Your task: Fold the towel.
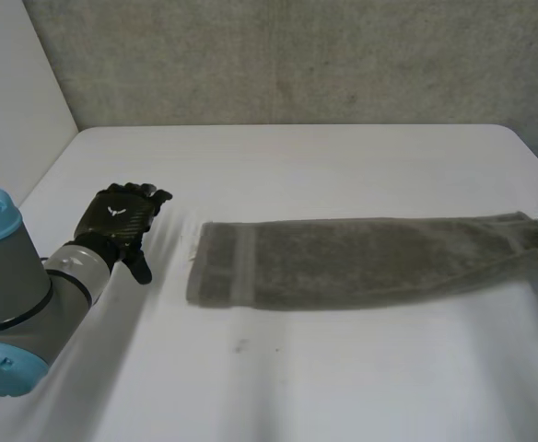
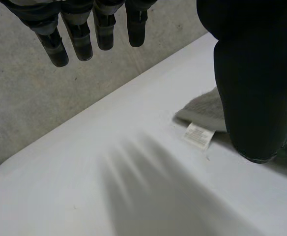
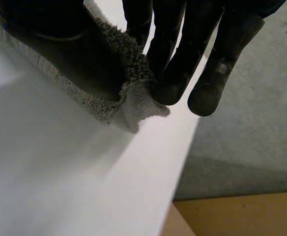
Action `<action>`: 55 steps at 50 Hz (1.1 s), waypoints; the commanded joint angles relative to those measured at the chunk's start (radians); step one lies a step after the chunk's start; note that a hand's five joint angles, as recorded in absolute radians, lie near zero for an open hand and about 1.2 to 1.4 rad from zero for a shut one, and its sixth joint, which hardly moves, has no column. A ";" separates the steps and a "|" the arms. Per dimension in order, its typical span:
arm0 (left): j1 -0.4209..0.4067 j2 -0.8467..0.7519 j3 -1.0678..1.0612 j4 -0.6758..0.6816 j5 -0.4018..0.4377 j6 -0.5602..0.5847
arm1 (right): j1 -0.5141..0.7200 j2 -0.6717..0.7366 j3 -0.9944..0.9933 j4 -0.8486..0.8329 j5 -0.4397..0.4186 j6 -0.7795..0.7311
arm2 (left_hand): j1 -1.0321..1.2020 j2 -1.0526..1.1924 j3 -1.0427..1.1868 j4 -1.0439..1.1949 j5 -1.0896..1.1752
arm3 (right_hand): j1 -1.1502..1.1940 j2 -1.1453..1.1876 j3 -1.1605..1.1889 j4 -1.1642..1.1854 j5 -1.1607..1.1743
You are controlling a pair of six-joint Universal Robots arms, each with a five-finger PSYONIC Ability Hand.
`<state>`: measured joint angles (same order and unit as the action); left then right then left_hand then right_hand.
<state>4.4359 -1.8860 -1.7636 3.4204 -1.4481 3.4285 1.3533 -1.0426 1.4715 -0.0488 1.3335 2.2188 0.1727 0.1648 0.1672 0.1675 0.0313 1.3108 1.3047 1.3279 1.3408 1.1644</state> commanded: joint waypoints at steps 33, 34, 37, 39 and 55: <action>0.007 0.025 -0.005 0.000 0.000 0.000 | 1.110 0.325 -0.536 0.150 0.165 0.163 | 0.003 0.011 0.008 0.008 -0.031 | -1.136 -1.130 -1.153 -1.166 -1.164; 0.005 0.025 -0.004 0.000 0.000 0.000 | 1.083 0.270 -0.495 0.139 0.155 0.203 | 0.003 0.011 0.008 0.008 -0.031 | -1.136 -1.130 -1.153 -1.166 -1.164; 0.003 0.025 -0.004 0.000 0.000 0.000 | 1.046 0.216 -0.450 0.122 0.133 0.237 | 0.003 0.011 0.008 0.008 -0.031 | -1.136 -1.130 -1.153 -1.166 -1.164; -0.001 0.025 -0.005 0.000 0.000 0.000 | 0.982 0.120 -0.348 0.098 0.101 0.298 | 0.003 0.011 0.008 0.008 -0.031 | -1.136 -1.130 -1.153 -1.166 -1.164; -0.007 0.022 -0.008 0.000 0.000 -0.002 | 0.627 -0.048 0.139 -0.029 0.088 0.407 | 0.003 0.011 0.008 0.008 -0.031 | -0.945 -0.939 -0.962 -0.975 -0.973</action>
<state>4.4323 -1.8612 -1.7699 3.4208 -1.4481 3.4285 2.1243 -1.0796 1.4258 0.0192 1.4240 2.6255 0.1727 0.1648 0.1672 0.1667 0.0313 0.2387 0.2550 0.2473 0.2603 0.7241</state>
